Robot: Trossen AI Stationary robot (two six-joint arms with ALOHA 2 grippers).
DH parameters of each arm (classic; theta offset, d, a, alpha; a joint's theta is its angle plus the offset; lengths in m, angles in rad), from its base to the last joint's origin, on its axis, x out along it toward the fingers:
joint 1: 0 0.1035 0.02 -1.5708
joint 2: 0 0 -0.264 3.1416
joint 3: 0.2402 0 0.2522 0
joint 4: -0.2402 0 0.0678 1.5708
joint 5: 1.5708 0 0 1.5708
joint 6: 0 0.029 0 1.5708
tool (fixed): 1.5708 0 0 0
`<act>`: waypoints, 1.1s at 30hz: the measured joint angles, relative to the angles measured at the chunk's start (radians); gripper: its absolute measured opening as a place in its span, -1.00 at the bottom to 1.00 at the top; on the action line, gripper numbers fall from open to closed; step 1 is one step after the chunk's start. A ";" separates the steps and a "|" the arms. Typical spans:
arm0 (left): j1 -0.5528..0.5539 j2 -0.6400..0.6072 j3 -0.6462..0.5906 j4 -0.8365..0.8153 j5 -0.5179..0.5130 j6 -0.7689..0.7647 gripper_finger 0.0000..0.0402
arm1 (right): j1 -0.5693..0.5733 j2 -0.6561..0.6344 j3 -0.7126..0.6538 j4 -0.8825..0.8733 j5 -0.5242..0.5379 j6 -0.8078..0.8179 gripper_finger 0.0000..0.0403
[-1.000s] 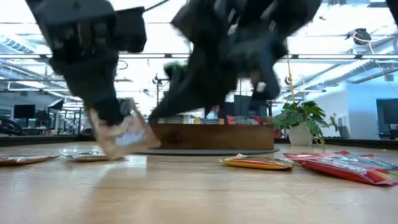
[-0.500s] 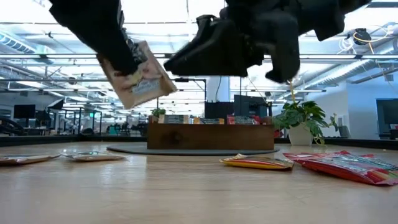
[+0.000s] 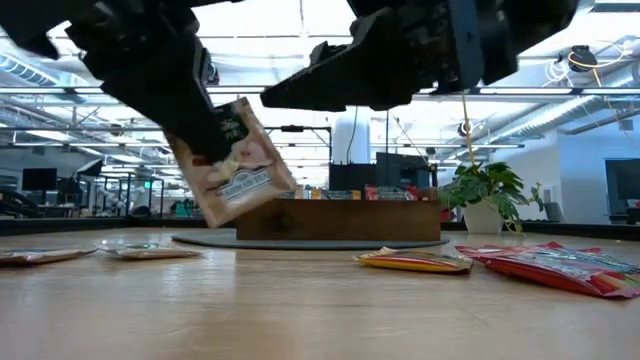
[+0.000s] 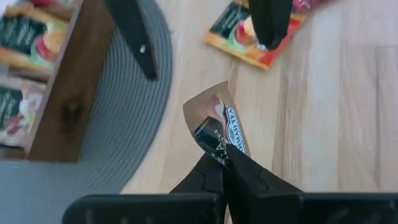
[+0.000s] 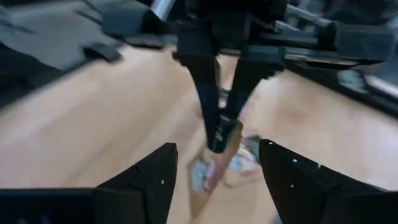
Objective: Pick & Place Tea
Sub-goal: Put the brown tea bag into the left section of the wooden organizer
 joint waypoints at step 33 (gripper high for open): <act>0.053 0.000 0.080 0.041 -0.057 0.239 -0.96 | -0.113 -0.002 0.000 0.000 -0.191 0.231 -0.04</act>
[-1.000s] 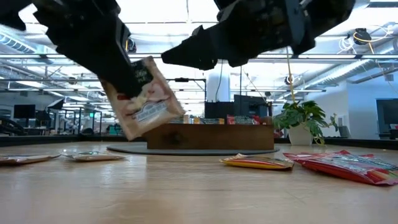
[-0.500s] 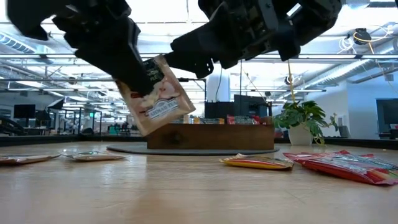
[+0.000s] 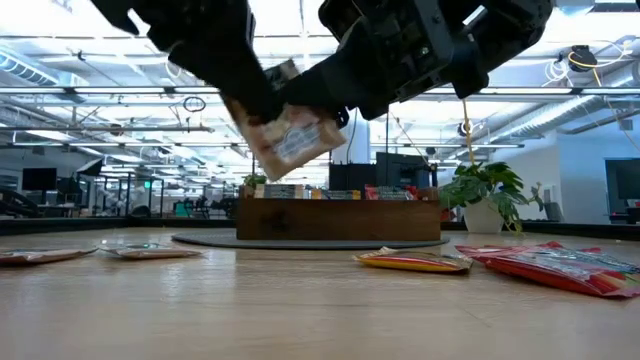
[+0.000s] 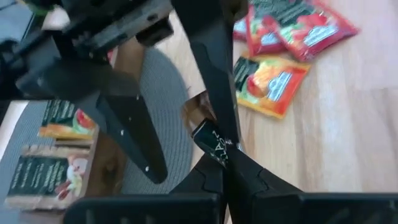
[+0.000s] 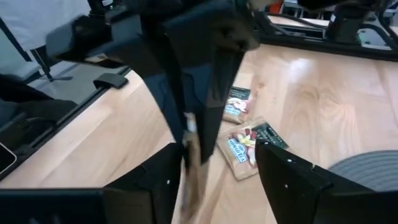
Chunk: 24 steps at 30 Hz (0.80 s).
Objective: Pick & Place Tea
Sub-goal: Put the brown tea bag into the left section of the wooden organizer
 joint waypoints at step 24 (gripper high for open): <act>0.002 0.000 0.000 -0.026 0.002 -0.068 -0.81 | 0.011 0.000 0.000 0.002 -0.004 -0.075 -0.99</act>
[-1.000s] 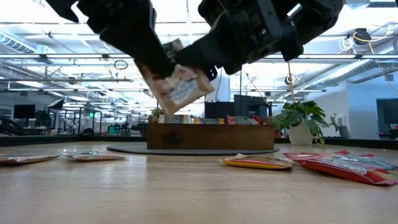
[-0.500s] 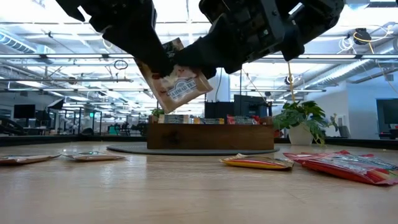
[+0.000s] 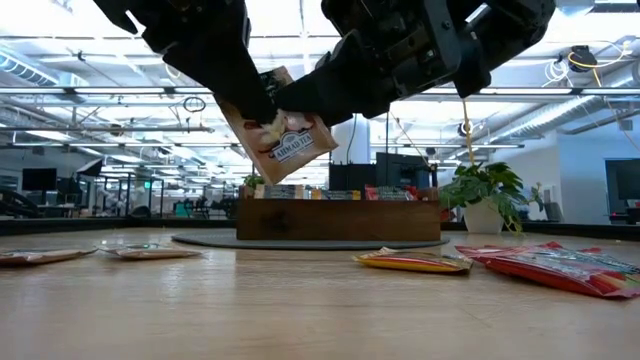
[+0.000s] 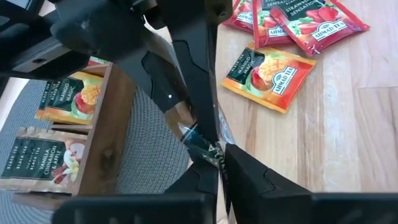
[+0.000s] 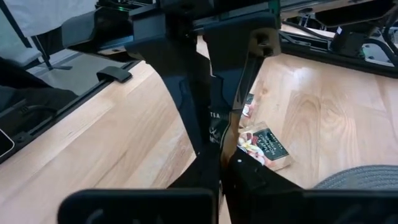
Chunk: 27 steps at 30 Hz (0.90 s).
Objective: Pick & Place Tea
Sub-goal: Put the brown tea bag into the left section of the wooden organizer
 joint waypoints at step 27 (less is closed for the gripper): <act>-0.272 -0.041 -0.110 -0.342 -0.360 -0.723 -0.66 | -0.266 -0.303 -0.340 0.317 0.052 0.114 -1.00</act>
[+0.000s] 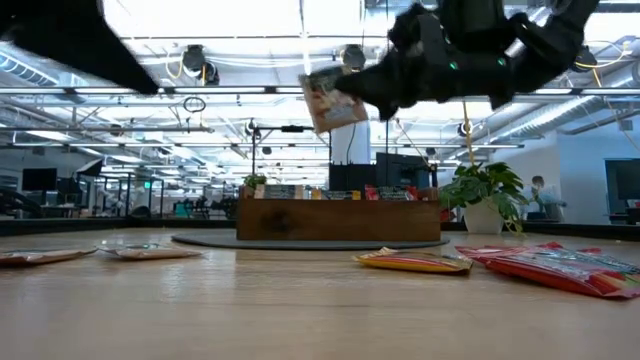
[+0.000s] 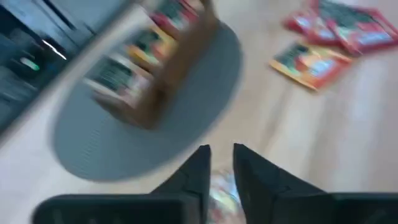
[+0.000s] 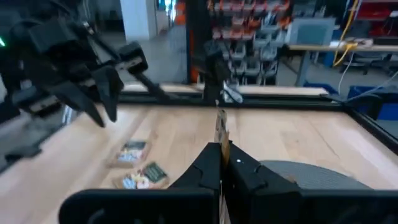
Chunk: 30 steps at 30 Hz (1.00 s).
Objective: Pick & Place Tea
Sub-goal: Put the brown tea bag into the left section of the wooden organizer
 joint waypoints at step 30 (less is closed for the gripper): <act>0.044 -0.001 -0.144 0.328 -0.155 0.099 -0.96 | -0.082 0.303 -0.095 0.478 0.018 0.203 -1.00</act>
